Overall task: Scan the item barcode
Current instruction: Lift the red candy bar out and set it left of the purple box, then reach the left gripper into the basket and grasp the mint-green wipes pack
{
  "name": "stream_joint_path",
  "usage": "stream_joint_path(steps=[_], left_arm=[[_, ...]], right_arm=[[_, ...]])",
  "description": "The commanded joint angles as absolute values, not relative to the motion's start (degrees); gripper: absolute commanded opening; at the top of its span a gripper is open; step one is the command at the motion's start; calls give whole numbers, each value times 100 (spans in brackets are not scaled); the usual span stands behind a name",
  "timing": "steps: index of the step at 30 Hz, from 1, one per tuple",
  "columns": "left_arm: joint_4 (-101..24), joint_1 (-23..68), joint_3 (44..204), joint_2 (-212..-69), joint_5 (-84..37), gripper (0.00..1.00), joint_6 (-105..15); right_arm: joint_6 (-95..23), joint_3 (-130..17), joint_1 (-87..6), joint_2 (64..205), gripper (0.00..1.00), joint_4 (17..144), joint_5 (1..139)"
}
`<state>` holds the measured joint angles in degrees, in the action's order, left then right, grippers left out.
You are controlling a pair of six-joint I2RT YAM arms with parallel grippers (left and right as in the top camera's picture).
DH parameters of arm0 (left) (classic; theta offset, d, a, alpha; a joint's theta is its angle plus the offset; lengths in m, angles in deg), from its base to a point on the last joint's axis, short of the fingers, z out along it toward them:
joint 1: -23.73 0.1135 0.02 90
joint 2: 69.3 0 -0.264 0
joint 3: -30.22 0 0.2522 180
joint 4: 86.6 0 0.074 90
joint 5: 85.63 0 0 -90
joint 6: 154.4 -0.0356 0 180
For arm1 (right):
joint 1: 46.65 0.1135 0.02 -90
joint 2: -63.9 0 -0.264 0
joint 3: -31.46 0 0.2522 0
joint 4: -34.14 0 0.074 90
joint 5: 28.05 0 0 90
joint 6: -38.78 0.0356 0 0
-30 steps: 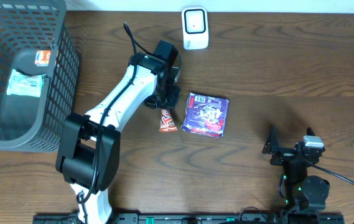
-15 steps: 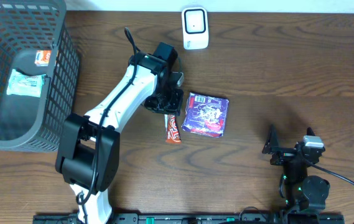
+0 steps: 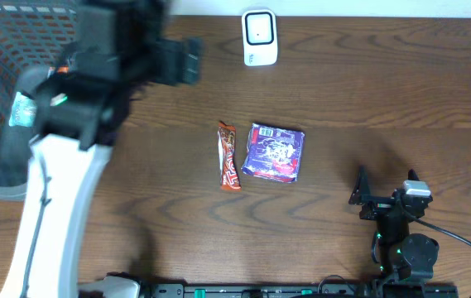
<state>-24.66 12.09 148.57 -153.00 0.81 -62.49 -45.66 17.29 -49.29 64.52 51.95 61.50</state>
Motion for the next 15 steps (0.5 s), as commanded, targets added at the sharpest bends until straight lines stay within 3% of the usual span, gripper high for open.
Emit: stream_joint_path(steps=[1, 8, 15], left_arm=[[-2553, 1965, 14809, -15223, 1714, 98, -5377], [-2079, 3877, 14796, -15361, 1705, 98, -4372], [-1913, 4660, 14733, -15746, 1705, 98, -4131]], right_arm=[[-4616, 1738, -4881, 6421, 99, 5217, 6143], [-4616, 1738, -4881, 6421, 99, 5217, 6143], [-4616, 1738, -4881, 6421, 99, 5217, 6143]])
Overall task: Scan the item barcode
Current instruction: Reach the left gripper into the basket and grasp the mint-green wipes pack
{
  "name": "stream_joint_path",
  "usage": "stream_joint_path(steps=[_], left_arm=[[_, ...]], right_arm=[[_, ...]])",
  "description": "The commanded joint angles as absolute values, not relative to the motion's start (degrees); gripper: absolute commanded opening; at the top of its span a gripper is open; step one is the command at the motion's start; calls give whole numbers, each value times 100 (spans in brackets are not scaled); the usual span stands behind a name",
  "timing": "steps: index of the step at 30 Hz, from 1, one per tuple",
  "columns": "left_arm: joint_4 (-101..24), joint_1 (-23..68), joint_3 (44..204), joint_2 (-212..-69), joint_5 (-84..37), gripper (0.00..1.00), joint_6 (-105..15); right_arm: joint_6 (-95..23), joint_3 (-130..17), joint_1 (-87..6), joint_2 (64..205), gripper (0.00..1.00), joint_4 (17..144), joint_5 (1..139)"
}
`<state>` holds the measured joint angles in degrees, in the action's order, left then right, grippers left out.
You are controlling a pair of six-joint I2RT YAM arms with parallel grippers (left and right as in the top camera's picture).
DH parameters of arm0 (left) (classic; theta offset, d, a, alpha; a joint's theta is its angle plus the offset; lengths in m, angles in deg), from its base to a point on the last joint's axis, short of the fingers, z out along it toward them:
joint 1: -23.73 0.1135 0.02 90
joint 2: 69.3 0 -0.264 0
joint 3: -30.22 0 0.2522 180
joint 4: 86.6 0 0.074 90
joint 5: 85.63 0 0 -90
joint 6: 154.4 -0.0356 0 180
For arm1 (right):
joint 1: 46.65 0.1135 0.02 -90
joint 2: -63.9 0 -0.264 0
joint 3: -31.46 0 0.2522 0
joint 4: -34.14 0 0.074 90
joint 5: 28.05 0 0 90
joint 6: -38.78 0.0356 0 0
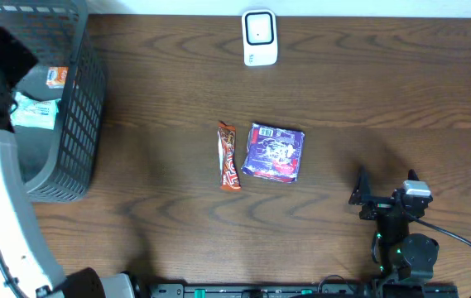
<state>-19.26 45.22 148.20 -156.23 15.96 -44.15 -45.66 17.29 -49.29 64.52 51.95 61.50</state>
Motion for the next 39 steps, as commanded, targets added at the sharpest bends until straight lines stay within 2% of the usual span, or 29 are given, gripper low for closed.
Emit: stream_joint_path(steps=[1, 13, 22, 39], left_arm=[[-1913, 4704, 14733, -15809, 1705, 98, -4133], [-1926, 4911, 14733, -17109, 1705, 98, -4136], [-2619, 4911, 14733, -18183, 1705, 98, -4136], [-3030, 4911, 14733, -19706, 1703, 99, -4142]], right_arm=[[-4616, 1738, -4881, 6421, 99, 5217, 6143], [-4616, 1738, -4881, 6421, 99, 5217, 6143], [-4616, 1738, -4881, 6421, 99, 5217, 6143], [-4616, 1738, -4881, 6421, 99, 5217, 6143]])
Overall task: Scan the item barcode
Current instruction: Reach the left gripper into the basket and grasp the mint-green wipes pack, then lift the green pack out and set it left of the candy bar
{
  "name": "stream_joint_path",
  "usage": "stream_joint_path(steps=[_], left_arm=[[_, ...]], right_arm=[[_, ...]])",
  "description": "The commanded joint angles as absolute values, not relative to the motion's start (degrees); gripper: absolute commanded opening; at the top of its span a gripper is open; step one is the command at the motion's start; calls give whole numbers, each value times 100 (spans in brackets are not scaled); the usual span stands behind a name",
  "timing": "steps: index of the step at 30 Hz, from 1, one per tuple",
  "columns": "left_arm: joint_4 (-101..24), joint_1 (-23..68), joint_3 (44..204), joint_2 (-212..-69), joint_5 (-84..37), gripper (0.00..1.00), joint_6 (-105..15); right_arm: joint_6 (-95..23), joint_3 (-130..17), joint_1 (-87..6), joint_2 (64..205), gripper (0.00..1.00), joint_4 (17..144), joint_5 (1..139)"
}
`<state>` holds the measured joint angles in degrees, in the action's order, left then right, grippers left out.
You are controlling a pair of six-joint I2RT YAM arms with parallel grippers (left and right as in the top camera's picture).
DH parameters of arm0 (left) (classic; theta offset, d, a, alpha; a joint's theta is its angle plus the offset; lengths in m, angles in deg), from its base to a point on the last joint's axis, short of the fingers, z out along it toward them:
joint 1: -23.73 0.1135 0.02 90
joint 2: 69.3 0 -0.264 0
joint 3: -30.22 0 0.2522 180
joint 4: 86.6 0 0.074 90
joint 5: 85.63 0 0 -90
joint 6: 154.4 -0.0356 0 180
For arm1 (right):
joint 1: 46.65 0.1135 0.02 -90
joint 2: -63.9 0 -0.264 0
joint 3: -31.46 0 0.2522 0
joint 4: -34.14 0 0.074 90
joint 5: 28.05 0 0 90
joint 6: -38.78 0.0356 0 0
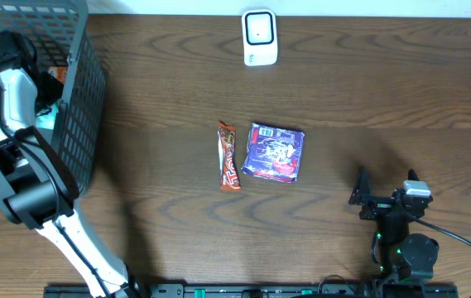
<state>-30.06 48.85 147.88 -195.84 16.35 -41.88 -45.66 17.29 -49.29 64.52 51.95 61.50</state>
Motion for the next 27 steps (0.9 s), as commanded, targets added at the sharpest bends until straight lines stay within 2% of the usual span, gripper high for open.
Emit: stream_joint_path(steps=[1, 3, 5, 7, 10, 18, 27], left_arm=[[-3017, 4911, 14733, -19730, 1701, 98, -4140], [-2964, 4911, 14726, -19791, 1703, 87, -4162], [-2894, 4911, 14715, -19811, 1705, 70, -4162], [-2813, 4911, 14718, -19809, 1708, 41, -4168], [-2623, 4911, 14718, -19796, 1708, 9, -4326], [-2013, 4911, 14720, -19203, 1705, 7, -4354], [-2020, 4909, 14718, -17192, 1679, 7, -3799]], right_arm=[[-4616, 1738, -4881, 6421, 99, 5217, 6143], [-4616, 1738, -4881, 6421, 99, 5217, 6143], [-4616, 1738, -4881, 6421, 99, 5217, 6143], [-4616, 1738, -4881, 6421, 99, 5217, 6143], [-4616, 1738, -4881, 6421, 99, 5217, 6143], [-4616, 1738, -4881, 6421, 99, 5217, 6143], [-4616, 1738, -4881, 6421, 99, 5217, 6143]])
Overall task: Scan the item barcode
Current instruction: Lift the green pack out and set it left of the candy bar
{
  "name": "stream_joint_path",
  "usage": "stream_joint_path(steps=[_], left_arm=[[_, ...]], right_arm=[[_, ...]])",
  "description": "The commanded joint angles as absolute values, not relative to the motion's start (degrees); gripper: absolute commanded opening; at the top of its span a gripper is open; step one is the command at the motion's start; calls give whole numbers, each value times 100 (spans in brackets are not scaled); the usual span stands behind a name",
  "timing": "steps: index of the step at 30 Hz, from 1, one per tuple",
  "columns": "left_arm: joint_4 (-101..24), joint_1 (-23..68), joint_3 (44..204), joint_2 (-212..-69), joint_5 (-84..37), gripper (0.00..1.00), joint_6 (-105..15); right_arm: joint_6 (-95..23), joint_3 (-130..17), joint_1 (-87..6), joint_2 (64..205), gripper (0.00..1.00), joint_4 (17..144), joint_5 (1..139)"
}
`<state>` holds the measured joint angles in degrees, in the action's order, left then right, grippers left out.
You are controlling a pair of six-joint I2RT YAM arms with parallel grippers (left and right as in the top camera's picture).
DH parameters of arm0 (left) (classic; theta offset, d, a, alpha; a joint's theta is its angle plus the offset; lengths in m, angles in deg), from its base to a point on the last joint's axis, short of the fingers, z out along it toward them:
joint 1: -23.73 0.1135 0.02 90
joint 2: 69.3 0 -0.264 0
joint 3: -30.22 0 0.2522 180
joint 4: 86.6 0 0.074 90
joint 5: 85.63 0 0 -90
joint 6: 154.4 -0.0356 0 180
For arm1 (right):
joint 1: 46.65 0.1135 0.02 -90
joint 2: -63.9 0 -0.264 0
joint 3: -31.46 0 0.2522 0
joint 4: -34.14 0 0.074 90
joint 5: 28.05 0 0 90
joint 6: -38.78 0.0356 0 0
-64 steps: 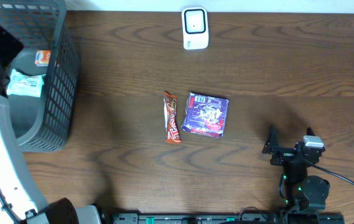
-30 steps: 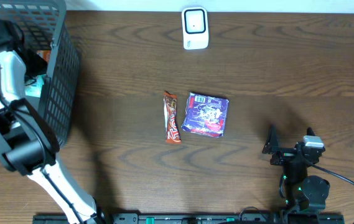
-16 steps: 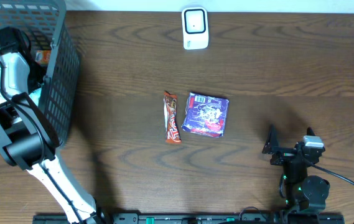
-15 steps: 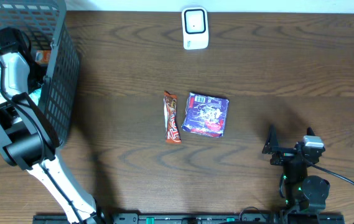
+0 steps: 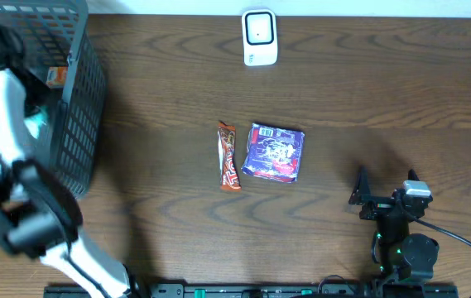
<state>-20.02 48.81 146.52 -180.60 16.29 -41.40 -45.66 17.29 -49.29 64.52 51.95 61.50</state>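
Observation:
A white barcode scanner (image 5: 259, 37) stands at the far edge of the table. In the middle lie an orange candy bar (image 5: 229, 156) and, right of it, a purple snack pack (image 5: 275, 152). My left arm reaches into the grey basket (image 5: 82, 99) at the far left. Its gripper is a dark blur at the basket's back, and its jaws cannot be made out. My right gripper (image 5: 384, 186) rests near the front right with its fingers apart and nothing between them.
Inside the basket lie an orange-and-white packet (image 5: 55, 76) and a teal packet (image 5: 36, 124), partly hidden by the left arm. The right arm's base and cable (image 5: 458, 240) sit at the front right edge.
My left arm has shifted left and its elbow has dropped lower in view, while the wrist remains inside the basket. The candy bar, purple pack, scanner and right arm have not moved.
My left arm first loomed blurred over the basket's right side. Then it stood at the far left edge, with the basket's packets showing. Then its wrist was down inside the basket, where it remains now. The table items never moved.

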Motion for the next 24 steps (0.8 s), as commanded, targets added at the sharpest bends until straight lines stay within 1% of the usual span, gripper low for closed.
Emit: stream_joint_path(steps=[1, 3, 6, 11, 14, 15, 18, 24], left_arm=[[-2044, 4909, 14720, -16976, 1649, 7, -3744], [-2136, 4905, 14720, -16480, 1369, 7, -3733], [-2260, 4905, 14718, -15798, 578, 7, -3733], [-2453, 4839, 14718, -15066, -1287, 7, -3731], [-2704, 4522, 14718, -14884, -2286, 7, -3731], [-2774, 4310, 14718, -14858, -2509, 7, -3736], [-2794, 3580, 14718, -14889, -2614, 7, -3919], [-2424, 2015, 14715, -15232, -2600, 7, -5362]], right_arm=[[-4616, 1738, -4881, 6421, 99, 5217, 6143], [-4616, 1738, -4881, 6421, 99, 5217, 6143], [-4616, 1738, -4881, 6421, 99, 5217, 6143], [-4616, 1738, -4881, 6421, 99, 5217, 6143], [-4616, 1738, -4881, 6421, 99, 5217, 6143], [-4616, 1738, -4881, 6421, 99, 5217, 6143], [-4616, 1738, -4881, 6421, 99, 5217, 6143], [-4616, 1738, -4881, 6421, 99, 5217, 6143]])
